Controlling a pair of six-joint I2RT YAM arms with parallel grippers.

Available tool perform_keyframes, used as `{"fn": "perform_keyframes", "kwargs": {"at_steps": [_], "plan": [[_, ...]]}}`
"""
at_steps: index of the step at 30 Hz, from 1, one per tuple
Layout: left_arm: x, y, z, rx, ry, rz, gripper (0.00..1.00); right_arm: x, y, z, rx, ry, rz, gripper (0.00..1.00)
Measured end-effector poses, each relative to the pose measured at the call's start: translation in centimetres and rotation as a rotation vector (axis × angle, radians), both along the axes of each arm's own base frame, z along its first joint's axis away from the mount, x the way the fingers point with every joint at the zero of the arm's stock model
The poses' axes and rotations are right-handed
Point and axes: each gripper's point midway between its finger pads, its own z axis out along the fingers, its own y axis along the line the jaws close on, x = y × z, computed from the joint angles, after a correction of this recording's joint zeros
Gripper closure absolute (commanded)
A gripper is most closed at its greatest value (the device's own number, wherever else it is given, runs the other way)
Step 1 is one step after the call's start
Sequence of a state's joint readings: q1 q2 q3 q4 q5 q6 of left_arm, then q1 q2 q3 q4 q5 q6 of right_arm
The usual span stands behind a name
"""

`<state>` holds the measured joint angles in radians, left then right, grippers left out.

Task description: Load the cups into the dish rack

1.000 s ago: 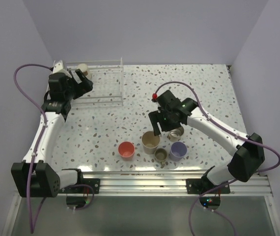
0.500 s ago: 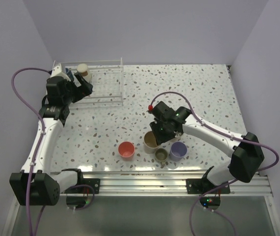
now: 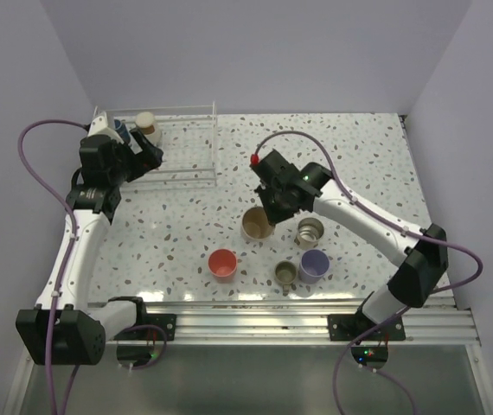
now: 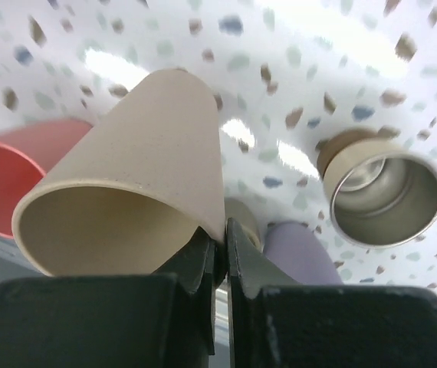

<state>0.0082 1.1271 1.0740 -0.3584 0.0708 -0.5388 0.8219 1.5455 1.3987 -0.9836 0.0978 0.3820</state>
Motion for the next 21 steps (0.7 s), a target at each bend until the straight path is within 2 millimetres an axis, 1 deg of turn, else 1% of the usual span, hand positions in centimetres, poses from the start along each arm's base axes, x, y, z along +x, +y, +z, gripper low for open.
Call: {"fn": "perform_keyframes", "kwargs": {"at_steps": [3, 4, 6, 8, 10, 12, 13, 14, 16, 17, 18, 19, 21], "plan": [[-0.1, -0.1, 0.5, 0.002, -0.004, -0.006, 0.00, 3.9, 1.9, 4.3, 0.049, -0.090, -0.028, 1.00], [0.0, -0.2, 0.9, 0.000, -0.013, -0.013, 0.00, 5.2, 2.2, 5.6, 0.069, -0.110, -0.045, 1.00], [0.0, -0.8, 1.7, -0.014, -0.035, -0.045, 0.00, 8.3, 2.8, 8.7, 0.140, -0.151, -0.089, 1.00], [0.0, -1.9, 2.9, -0.050, -0.073, -0.099, 0.00, 11.3, 3.1, 11.7, 0.263, -0.173, -0.147, 1.00], [0.2, -3.8, 5.2, -0.136, -0.150, -0.181, 0.00, 14.0, 3.1, 14.2, 0.420, -0.177, -0.217, 1.00], [0.4, -6.0, 8.6, -0.253, -0.269, -0.275, 0.00, 15.7, 3.3, 16.3, 0.586, -0.163, -0.274, 1.00], [0.3, -7.0, 10.5, -0.317, -0.333, -0.329, 0.00, 17.0, 3.7, 17.8, 0.716, -0.165, -0.314, 1.00], [0.0, -8.0, 12.4, -0.386, -0.397, -0.384, 0.00, 17.6, 4.2, 18.8, 0.810, -0.157, -0.337, 1.00], [-0.6, -9.3, 15.2, -0.489, -0.502, -0.477, 0.00, 18.4, 5.7, 20.9, 1.036, -0.111, -0.371, 1.00], [-1.0, -9.8, 16.4, -0.541, -0.552, -0.525, 0.00, 18.8, 7.0, 22.8, 1.203, -0.074, -0.376, 1.00], [-1.4, -10.2, 17.5, -0.588, -0.601, -0.569, 0.00, 18.8, 7.7, 23.5, 1.269, -0.053, -0.372, 1.00], [-1.7, -10.5, 18.1, -0.636, -0.640, -0.607, 0.00, 18.8, 8.6, 24.7, 1.378, -0.018, -0.367, 1.00], [-2.2, -10.8, 18.5, -0.729, -0.669, -0.664, 0.00, 18.2, 9.9, 26.4, 1.545, 0.059, -0.345, 1.00]]}}
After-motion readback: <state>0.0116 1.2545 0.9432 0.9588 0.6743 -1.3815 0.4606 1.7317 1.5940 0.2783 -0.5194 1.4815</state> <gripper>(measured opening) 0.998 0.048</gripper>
